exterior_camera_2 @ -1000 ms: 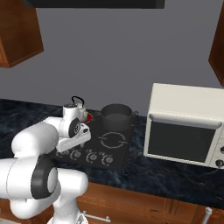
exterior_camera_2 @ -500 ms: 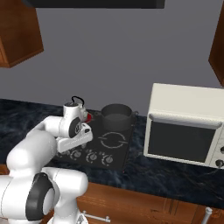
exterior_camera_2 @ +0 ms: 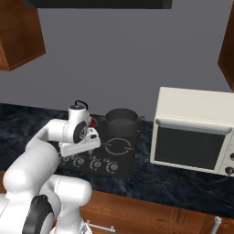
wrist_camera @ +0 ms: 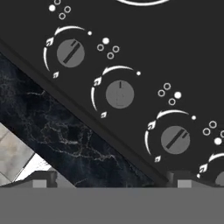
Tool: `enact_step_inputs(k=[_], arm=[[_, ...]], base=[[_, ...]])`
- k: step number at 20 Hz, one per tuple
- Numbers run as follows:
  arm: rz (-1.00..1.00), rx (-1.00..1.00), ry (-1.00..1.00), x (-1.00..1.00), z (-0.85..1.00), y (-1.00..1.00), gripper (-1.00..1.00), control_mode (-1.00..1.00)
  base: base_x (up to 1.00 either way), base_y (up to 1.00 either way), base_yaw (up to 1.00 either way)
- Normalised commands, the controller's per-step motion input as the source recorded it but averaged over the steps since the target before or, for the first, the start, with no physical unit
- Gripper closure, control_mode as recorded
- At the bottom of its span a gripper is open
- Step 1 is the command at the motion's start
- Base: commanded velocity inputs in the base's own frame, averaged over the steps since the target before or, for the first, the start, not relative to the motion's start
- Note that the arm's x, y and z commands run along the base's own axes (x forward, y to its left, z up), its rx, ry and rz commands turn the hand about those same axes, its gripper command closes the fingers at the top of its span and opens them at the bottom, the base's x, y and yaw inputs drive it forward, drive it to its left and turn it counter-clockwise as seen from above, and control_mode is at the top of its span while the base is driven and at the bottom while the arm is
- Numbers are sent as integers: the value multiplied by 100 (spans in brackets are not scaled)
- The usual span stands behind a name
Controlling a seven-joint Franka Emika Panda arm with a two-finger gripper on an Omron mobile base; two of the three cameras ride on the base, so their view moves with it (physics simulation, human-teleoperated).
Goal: Pick the kettle from the cabinet and place it on a stove burner. Then pick the pot from the counter and place it on another stove burner. Finally, turn both burners on.
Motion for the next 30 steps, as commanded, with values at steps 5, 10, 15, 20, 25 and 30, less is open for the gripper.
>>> enact_step_inputs(k=[5,10,15,20,25,30], arm=[[-19,0,0,-15,1,-12,-100,-100],[-16,0,-2,-11,0,-11,-100,-100],[-15,0,-1,-4,-3,-14,-100,-100],[-4,0,0,3,-16,-17,-100,-100],[-3,0,0,11,-10,-18,-100,-100],[-3,0,0,17,-5,-10,-100,-100]], base=[[0,0,0],[0,0,0],[0,0,0],[0,0,0],[0,0,0],[0,0,0]])
